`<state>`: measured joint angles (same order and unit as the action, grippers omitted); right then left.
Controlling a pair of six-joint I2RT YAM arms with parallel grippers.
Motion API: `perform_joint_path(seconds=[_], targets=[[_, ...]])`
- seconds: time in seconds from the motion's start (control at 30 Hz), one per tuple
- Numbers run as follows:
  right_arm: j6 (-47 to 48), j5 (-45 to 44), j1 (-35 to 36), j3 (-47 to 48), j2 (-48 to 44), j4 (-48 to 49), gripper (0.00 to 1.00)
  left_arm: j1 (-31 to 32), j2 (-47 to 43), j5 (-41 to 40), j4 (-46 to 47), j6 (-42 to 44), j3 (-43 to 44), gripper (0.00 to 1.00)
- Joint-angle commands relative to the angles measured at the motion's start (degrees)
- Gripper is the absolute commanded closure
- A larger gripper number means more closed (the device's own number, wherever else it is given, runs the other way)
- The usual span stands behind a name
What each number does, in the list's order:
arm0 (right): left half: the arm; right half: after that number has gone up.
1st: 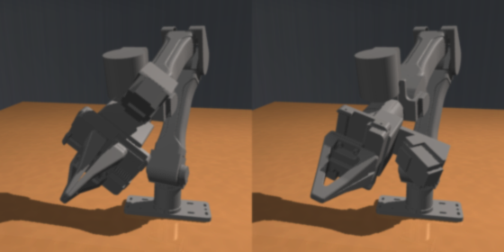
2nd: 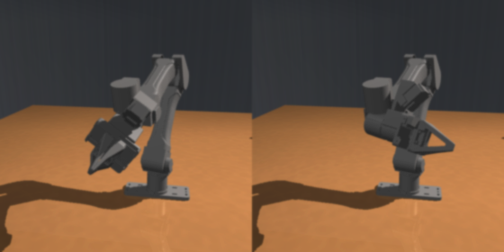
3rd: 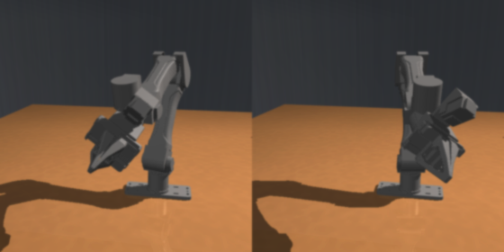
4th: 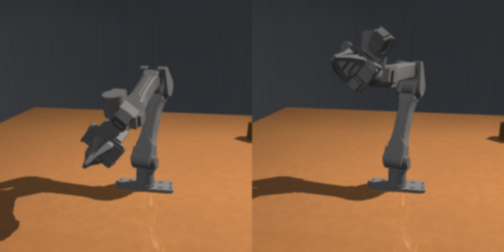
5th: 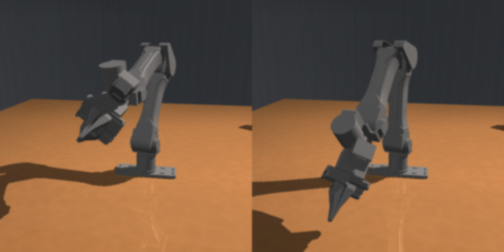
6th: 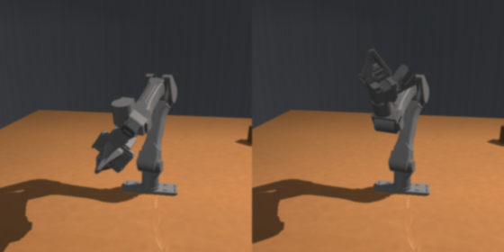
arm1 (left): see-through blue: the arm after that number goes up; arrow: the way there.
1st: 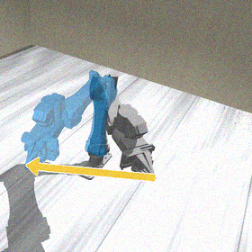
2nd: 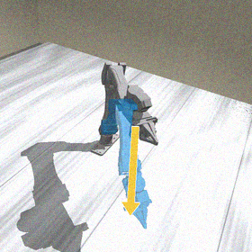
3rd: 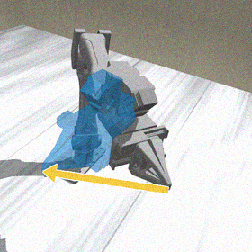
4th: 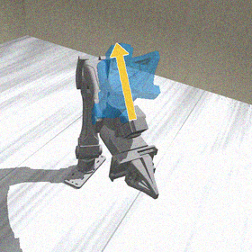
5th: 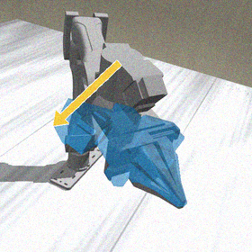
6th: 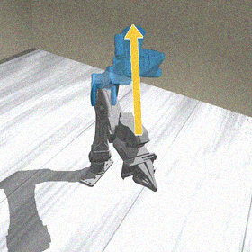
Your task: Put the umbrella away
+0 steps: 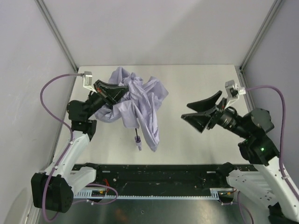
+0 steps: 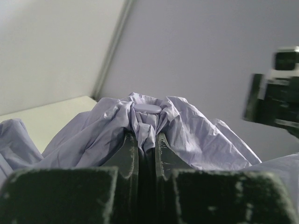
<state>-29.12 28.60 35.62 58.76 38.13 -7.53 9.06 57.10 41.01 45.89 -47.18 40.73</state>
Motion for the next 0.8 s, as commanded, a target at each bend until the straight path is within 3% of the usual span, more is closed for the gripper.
perform_joint_path(seconds=[0.0, 0.03, 0.07, 0.17, 0.4, 0.77], targets=[[5.3, 12.8, -12.4, 0.7, 6.8, -8.2, 0.22, -0.4, -2.7, 7.9, 8.5, -7.3, 3.3, 1.0], [6.2, 15.0, -13.5, 0.5, 8.0, -7.1, 0.2, -0.4, -2.9, 8.9, 9.8, -9.1, 3.1, 1.0], [7.4, 15.1, -12.8, 0.4, 8.6, -5.8, 0.11, -0.4, -2.9, 9.8, 11.5, -11.0, 2.8, 1.0], [11.6, 7.7, -4.2, 0.1, 8.8, -1.5, 0.02, -0.4, -2.9, 11.7, 18.1, -17.1, 1.4, 1.0], [16.6, -1.0, 11.8, 0.0, 16.4, 8.2, 0.01, 0.4, -0.9, 11.9, 31.7, -29.7, -1.6, 1.0], [12.6, 1.4, 17.6, 1.9, 26.9, 27.2, 0.01, 8.5, 0.0, 9.3, 35.2, -30.2, -1.7, 1.0]])
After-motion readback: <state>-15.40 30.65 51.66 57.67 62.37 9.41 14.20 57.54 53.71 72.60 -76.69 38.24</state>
